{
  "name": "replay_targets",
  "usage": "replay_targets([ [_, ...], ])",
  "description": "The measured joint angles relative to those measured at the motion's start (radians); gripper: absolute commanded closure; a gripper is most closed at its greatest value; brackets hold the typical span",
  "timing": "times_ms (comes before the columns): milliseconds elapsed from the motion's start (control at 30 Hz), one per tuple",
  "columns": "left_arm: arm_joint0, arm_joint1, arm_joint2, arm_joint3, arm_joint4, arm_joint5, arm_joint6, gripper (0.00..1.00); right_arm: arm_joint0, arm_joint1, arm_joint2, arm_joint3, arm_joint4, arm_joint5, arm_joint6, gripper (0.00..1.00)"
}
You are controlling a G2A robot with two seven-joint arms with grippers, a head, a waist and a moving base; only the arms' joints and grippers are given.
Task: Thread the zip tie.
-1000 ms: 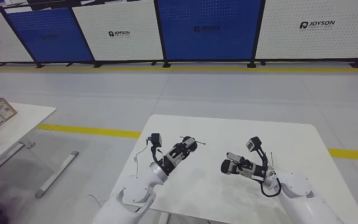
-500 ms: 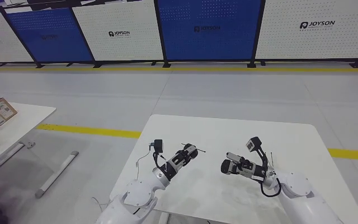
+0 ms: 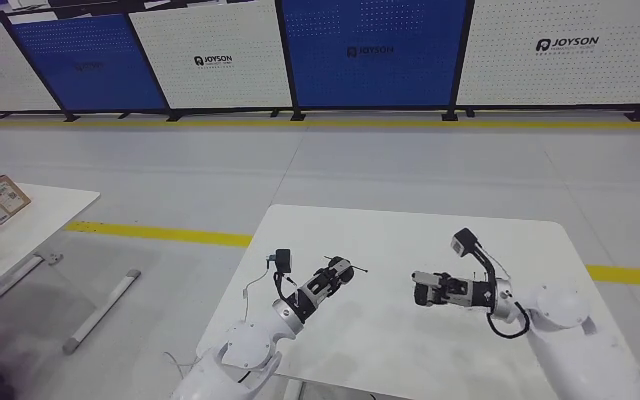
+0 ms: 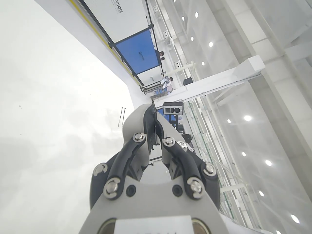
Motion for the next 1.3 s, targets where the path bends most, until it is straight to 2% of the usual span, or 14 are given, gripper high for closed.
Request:
replay_targets([
  [100, 0.0, 0.0, 0.0, 0.0, 0.0, 0.0, 0.0, 1.0, 0.057, 0.005, -0.027, 0.026, -0.123, 0.046, 0.067, 0.0],
  [167, 0.0, 0.0, 0.0, 0.0, 0.0, 0.0, 0.0, 1.0, 0.101, 0.003, -0.054, 0.058, -0.204, 0.059, 0.059, 0.0],
  [267, 0.0, 0.0, 0.0, 0.0, 0.0, 0.0, 0.0, 1.0, 0.127, -0.001, -0.079, 0.072, -0.275, 0.058, 0.021, 0.0],
  [700, -0.002, -0.001, 0.003, 0.001, 0.007, 0.001, 0.003, 1.0, 0.126, -0.001, -0.078, 0.071, -0.272, 0.058, 0.022, 0.0],
  [867, -0.014, -0.001, 0.036, 0.035, 0.085, 0.048, -0.031, 1.0, 0.126, -0.001, -0.078, 0.071, -0.272, 0.058, 0.022, 0.0],
  [967, -0.024, -0.001, 0.049, 0.04, 0.036, 0.092, -0.106, 1.0, 0.126, -0.001, -0.078, 0.071, -0.272, 0.058, 0.022, 0.0],
  [1300, -0.026, -0.002, 0.046, 0.038, 0.017, 0.096, -0.11, 1.0, 0.126, -0.001, -0.078, 0.071, -0.272, 0.058, 0.022, 0.0],
])
